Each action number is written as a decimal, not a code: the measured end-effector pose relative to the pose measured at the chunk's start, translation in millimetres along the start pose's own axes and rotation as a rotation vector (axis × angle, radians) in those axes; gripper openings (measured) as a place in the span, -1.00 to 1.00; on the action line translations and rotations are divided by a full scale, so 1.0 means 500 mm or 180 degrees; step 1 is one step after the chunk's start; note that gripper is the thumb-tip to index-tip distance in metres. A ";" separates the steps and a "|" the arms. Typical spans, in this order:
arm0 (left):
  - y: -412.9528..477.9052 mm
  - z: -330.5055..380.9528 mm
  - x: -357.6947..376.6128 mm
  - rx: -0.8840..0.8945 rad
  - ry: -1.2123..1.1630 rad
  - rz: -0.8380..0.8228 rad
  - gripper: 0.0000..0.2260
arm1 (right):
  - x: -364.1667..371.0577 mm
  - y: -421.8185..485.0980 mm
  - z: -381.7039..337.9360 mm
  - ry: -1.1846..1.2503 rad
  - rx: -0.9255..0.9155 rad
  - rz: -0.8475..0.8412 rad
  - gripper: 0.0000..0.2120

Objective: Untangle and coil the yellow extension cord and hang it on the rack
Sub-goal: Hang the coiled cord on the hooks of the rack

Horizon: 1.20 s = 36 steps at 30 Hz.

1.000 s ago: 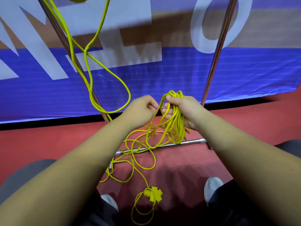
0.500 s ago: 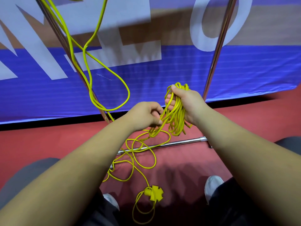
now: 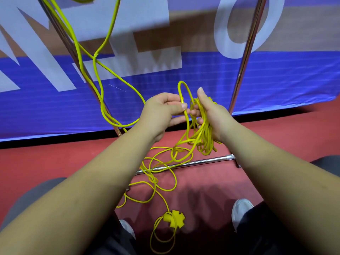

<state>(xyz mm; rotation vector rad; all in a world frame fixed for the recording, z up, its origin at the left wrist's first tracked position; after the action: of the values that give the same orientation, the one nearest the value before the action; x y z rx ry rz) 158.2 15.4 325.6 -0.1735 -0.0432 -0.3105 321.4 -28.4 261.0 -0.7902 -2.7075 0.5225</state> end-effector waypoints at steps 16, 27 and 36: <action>0.033 -0.051 -0.009 -0.0466 0.1064 -0.0076 -0.83 | 0.016 -0.018 0.024 -0.0518 -0.0257 -0.0777 -0.93; 0.003 -0.080 -0.028 0.0183 0.3124 -0.1532 -0.87 | -0.032 0.022 0.018 -0.0118 -0.0390 0.0226 -0.84; -0.005 -0.170 -0.099 -0.0365 0.5093 -0.1535 -0.85 | -0.082 0.030 -0.014 0.0432 -0.0476 0.1185 -0.81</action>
<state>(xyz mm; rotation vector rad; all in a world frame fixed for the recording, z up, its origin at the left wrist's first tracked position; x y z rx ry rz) 111.7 13.0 238.9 0.0147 1.5381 -0.8591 363.9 -37.8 254.7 -1.3325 -2.5043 0.3283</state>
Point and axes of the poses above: each hand's wrist, its own y-axis towards the middle knuckle, its own x-axis out of the palm, z = x × y, the point moved 6 cm from there along y, towards the middle knuckle, and after that the axes turned 8 degrees about z, right-handed, at the moved point
